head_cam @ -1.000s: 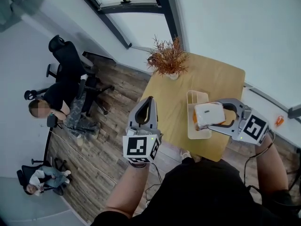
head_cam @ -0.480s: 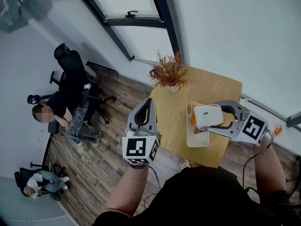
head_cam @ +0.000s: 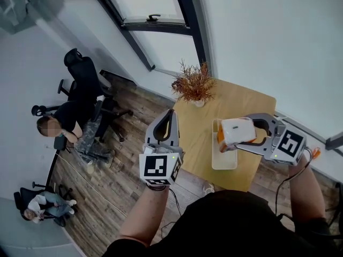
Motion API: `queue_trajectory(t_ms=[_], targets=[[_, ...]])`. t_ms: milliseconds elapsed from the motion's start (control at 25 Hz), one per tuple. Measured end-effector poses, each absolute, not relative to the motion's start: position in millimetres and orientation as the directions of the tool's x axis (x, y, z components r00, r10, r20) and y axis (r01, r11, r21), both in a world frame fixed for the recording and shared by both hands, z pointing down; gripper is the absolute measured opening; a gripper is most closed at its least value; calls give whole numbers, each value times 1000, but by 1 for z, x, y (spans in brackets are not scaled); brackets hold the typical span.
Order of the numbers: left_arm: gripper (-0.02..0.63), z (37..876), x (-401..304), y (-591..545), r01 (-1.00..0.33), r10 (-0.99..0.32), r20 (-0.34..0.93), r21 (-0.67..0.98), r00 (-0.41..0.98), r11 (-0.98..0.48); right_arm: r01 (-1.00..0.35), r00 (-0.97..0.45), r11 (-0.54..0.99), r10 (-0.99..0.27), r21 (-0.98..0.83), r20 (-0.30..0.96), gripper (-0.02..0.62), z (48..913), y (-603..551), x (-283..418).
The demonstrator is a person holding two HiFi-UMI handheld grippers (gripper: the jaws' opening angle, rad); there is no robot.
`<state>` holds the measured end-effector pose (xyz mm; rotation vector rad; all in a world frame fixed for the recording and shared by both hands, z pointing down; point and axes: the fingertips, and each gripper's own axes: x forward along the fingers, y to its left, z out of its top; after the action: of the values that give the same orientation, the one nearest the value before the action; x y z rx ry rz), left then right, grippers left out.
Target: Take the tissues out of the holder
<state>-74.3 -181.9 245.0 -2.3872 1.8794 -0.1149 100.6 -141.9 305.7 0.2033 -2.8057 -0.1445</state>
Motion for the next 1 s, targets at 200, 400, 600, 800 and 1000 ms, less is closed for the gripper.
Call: queue_trajectory(t_ms=[200,400,600,800,1000], targets=[[5,247,-71,-181,-965,-973,5,-124,232,-231,-126,-941,986,-153,106,302,282,308,-144,102],[5,245,-71,-183,-966,-973,14,-120,229,-229,-133,-941,986,-158,104,298,282,304,-147,105],[5,250,-71,-183,-966,-974,16,-122,226,-226,-139,-929,983,-172,121,327,282,313,-150,105],[5,253,-70,-184,-966,-974,28,-125,226,-228,-142,-929,984,-171,111,328,282,318,-151,105],[5,259,-62,-186,-961,-969,44,-123,243,-247,-123,-925,985,-159,122,346,282,321,-146,105]])
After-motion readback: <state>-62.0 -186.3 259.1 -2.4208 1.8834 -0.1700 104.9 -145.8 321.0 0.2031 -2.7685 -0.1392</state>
